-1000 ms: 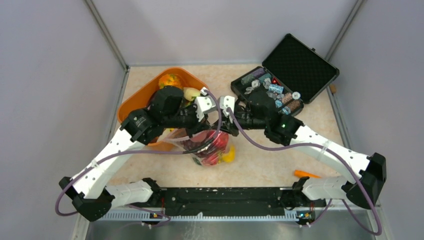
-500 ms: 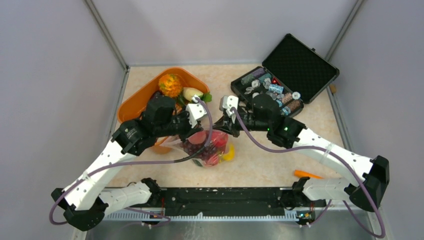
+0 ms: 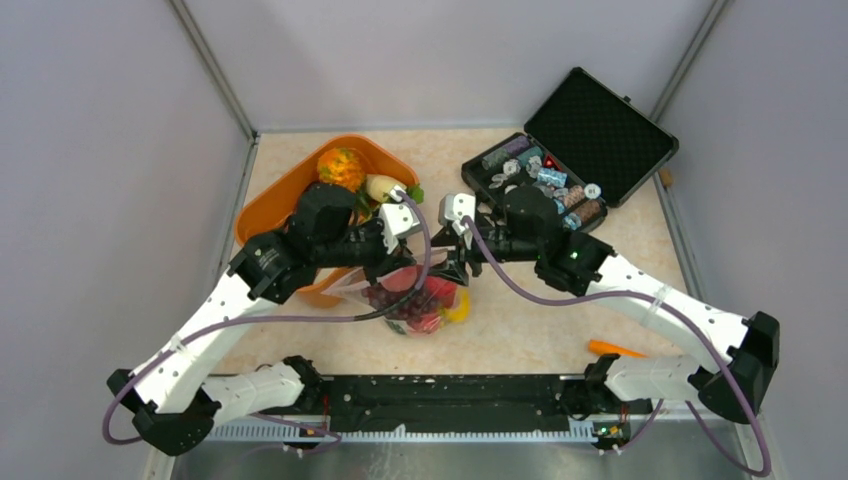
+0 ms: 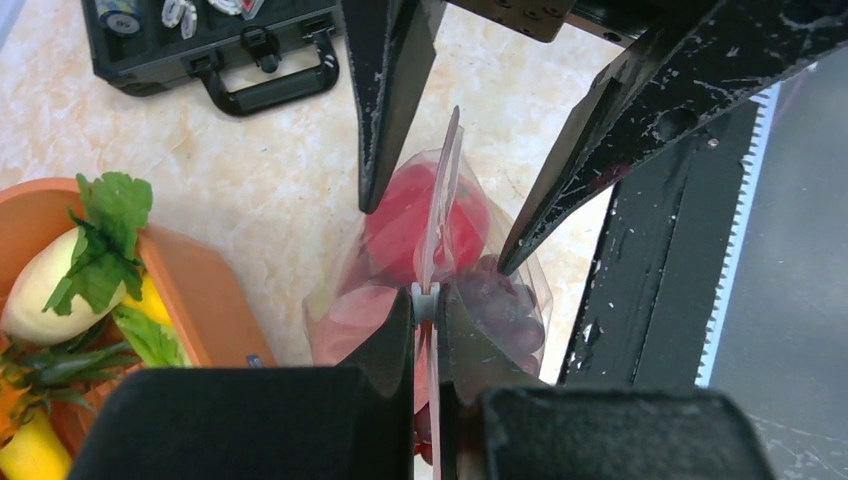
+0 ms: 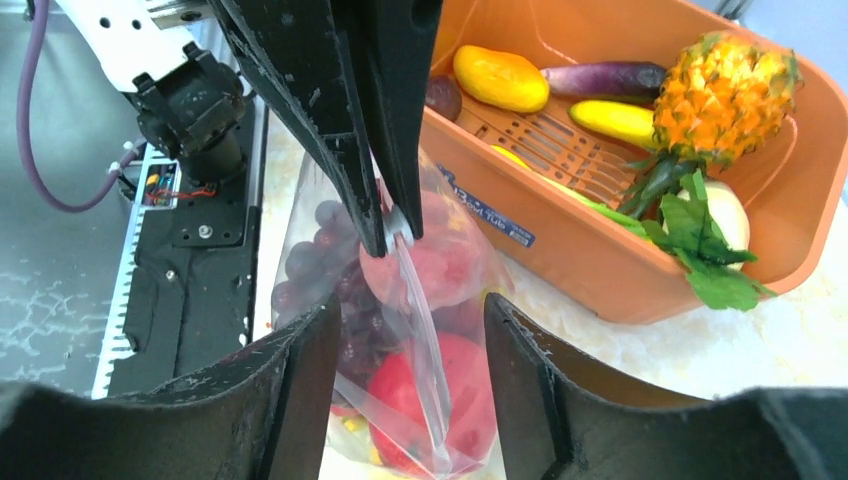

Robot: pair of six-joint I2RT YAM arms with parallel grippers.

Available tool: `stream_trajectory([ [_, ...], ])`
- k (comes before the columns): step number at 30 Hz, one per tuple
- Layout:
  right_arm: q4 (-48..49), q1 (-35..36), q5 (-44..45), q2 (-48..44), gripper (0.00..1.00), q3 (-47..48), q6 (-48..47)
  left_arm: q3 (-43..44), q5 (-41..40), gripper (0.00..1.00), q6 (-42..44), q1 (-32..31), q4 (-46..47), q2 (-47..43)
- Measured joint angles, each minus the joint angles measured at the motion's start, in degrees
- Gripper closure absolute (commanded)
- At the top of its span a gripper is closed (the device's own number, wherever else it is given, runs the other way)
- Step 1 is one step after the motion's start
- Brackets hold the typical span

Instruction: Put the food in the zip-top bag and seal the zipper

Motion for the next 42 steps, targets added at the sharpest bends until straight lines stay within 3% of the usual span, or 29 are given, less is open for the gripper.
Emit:
stream_trajectory([
  [8, -3.3, 0.0, -1.4, 1.6, 0.46, 3.6, -3.1, 1.8, 3.8, 1.00, -0.1, 0.0, 0.0, 2.0],
  [11, -4.0, 0.0, -1.7, 2.2, 0.60, 3.8, -3.8, 2.3, 4.5, 1.00, -0.1, 0.0, 0.0, 2.5],
  [15, -5.2, 0.0, -2.1, 2.9, 0.71, 4.1, -4.5, 2.3, 4.9, 1.00, -0.1, 0.0, 0.0, 2.9],
  [18, -5.0, 0.0, -2.3, 2.9, 0.97, 4.1, -4.8, 2.4, 4.8, 1.00, -0.2, 0.0, 0.0, 3.4],
  [19, -5.0, 0.0, -2.6, 2.9, 1.00, 4.1, -4.7, 2.4, 4.8, 1.00, -0.1, 0.0, 0.0, 3.7],
  [26, -5.0, 0.0, -1.7, 2.9, 1.00, 4.0, -4.1, 2.4, 3.6, 1.00, -0.2, 0.0, 0.0, 3.7],
  [42, -3.6, -0.3, 7.3, -1.2, 1.00, 0.4, -1.8, -5.8, -10.6, 1.00, -0.2, -0.1, -0.8, -6.5],
])
